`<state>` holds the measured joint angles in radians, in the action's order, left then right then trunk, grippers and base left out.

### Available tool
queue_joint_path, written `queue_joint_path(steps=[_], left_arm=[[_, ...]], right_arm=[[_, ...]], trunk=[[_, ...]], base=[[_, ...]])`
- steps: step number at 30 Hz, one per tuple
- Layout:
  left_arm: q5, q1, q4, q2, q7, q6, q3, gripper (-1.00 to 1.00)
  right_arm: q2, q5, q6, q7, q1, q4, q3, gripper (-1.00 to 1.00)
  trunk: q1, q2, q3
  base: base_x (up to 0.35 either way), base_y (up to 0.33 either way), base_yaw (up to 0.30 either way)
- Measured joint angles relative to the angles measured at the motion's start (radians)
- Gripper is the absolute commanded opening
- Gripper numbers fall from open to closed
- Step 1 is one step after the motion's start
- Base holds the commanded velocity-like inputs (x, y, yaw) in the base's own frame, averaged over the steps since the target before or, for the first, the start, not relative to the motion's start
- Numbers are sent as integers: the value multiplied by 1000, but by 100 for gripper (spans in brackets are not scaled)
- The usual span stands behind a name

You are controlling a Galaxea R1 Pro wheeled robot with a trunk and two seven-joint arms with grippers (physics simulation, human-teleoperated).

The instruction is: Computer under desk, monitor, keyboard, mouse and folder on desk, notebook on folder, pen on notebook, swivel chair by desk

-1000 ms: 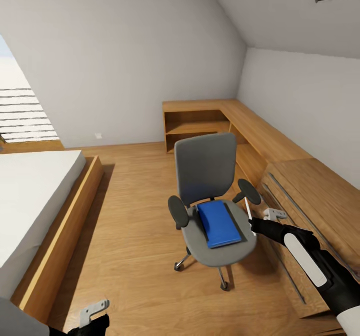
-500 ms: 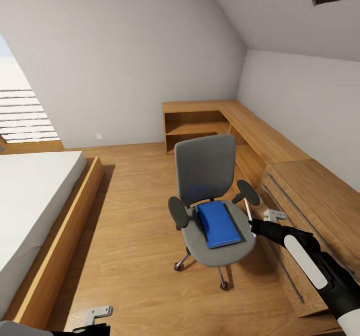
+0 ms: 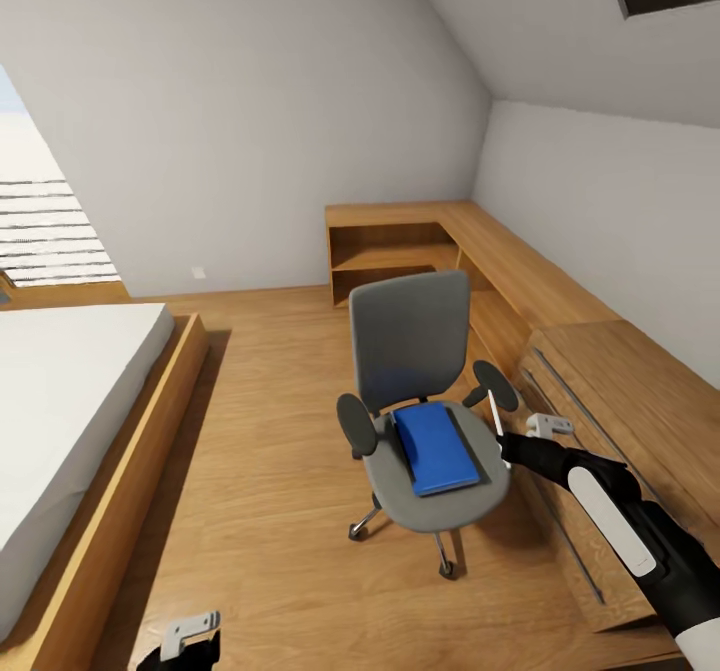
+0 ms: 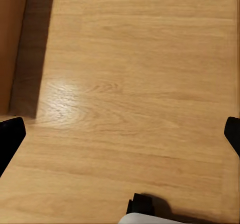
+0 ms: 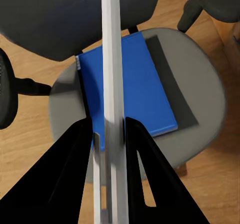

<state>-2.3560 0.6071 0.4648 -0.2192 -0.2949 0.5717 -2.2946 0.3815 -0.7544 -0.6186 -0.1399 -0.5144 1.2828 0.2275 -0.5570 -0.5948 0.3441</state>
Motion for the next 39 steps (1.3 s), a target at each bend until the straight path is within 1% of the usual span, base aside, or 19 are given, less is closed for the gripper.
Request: queue_joint_path(steps=[1,6,7,8,9,11,12,13,15,16,18,19,21,22,26,27,30,39], left_arm=[[0,-5,6,0,0,27,0,100],[0,-12,35,0,0,112,0,100],[0,-13,38,0,0,122,0,100],[0,-13,41,0,0,137,0,100],[0,-14,44,1,-1,152,-1,100],[0,-14,45,3,-2,156,-1,100],[0,-14,46,5,-3,159,-2,100],[0,-14,46,6,-3,160,-2,100],[0,-14,46,7,-3,161,-2,100],[0,-14,46,8,-3,161,-2,100],[0,-14,46,8,-3,162,-2,100],[0,-14,45,9,-3,163,-2,100],[0,-15,45,8,-4,163,-2,100],[0,-14,45,6,-4,164,-2,100],[0,-14,45,7,-4,163,-2,100],[0,-14,45,7,-4,163,-2,100],[0,-14,45,8,-6,162,-2,100],[0,-14,47,8,-7,161,-2,100]], right_arm=[[0,1,0,0,0,0,0,-100],[0,4,1,-6,0,17,0,-100],[0,5,1,-11,0,23,1,-100],[0,8,1,-32,0,37,1,-100],[-2,13,1,-113,1,75,3,-100],[-5,13,2,-173,1,97,5,-100],[-9,15,3,-270,1,127,7,-100],[-14,14,3,-338,1,149,7,-100],[-19,12,1,-404,0,179,6,-100],[-22,10,-2,-455,-1,207,3,-100],[-24,8,-4,-499,-2,232,-2,-100],[-26,6,-10,-534,-4,248,-11,-100],[-28,0,-18,-565,-6,259,-26,-100],[-51,-30,-35,-610,-8,271,-63,-100],[-73,-68,-34,-624,-5,263,-76,-100],[-77,-78,-33,-627,-5,261,-79,-100],[-80,-85,-34,-629,-3,260,-79,-100],[-80,-87,-36,-629,-3,259,-77,-100]], trunk=[[4,7,-3],[23,42,-19],[27,49,-22],[31,56,-25],[35,63,-28],[42,77,-35],[46,84,-38],[50,91,-41],[58,105,-47],[62,112,-50],[69,126,-57],[73,133,-60],[81,147,-66],[85,154,-69],[100,183,-82],[100,183,-82],[100,183,-82],[100,183,-82]], base=[[0,0,0],[0,0,0],[0,0,0],[0,0,0],[0,0,0],[0,0,0],[0,0,0],[0,0,0],[0,0,0],[0,0,0],[0,0,0],[0,0,0],[0,0,0],[0,0,0],[0,0,0],[0,0,0],[0,0,0],[-25,34,0]])
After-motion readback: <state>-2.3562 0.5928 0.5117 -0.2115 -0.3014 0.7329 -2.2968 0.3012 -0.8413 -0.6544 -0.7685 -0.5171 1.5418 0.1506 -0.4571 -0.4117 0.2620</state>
